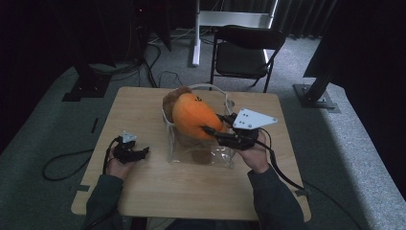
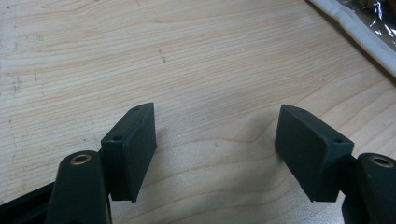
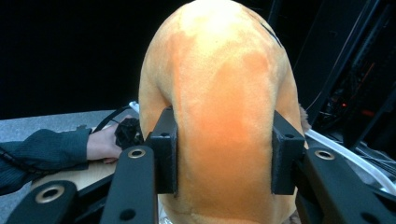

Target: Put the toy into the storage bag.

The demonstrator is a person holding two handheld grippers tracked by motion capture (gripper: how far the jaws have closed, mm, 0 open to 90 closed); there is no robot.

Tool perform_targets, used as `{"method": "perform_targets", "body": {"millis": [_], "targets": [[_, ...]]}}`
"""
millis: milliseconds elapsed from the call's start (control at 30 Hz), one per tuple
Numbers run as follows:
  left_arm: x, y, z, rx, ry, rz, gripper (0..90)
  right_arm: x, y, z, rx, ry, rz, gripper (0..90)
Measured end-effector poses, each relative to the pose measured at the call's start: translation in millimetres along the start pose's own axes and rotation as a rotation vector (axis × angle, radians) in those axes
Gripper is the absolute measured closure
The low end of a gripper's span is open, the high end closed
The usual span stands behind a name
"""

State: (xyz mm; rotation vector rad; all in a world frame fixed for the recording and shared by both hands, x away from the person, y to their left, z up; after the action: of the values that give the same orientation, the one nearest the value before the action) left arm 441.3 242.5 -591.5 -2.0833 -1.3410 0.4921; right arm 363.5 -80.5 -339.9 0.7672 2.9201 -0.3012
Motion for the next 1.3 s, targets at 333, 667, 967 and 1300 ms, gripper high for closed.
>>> {"method": "perform_targets", "body": {"millis": [333, 667, 967, 1300], "targets": [[0.0, 0.0, 0.0, 0.0, 0.0, 0.0, 30.0, -8.6, -4.2, -0.9, 0.014, -0.027, 0.058, 55.1], [0.0, 0.0, 0.0, 0.0, 0.0, 0.0, 30.0, -16.9, -8.0, 0.1, 0.012, -0.025, 0.082, 55.0], [0.1, -0.1, 0.1, 0.001, 0.002, 0.0, 30.0, -25.5, -12.1, 3.1, 0.022, -0.02, 0.106, 55.0], [0.1, -0.1, 0.1, 0.001, 0.001, 0.001, 30.0, -30.3, -11.8, 11.2, 0.045, -0.013, 0.119, 54.9]]}}
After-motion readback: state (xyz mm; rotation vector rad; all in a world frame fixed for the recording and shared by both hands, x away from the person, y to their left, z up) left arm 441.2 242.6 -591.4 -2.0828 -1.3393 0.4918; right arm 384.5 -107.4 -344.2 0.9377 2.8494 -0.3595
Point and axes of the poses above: each handheld gripper's, and its own axes: y roughly forward along the jaws, z roughly out of its underside, x roughly to its left, the point moved 7 cm from there along y, roughly forward along the jaws, and after that the axes turned 2 degrees about -x, right-handed, at the moved point
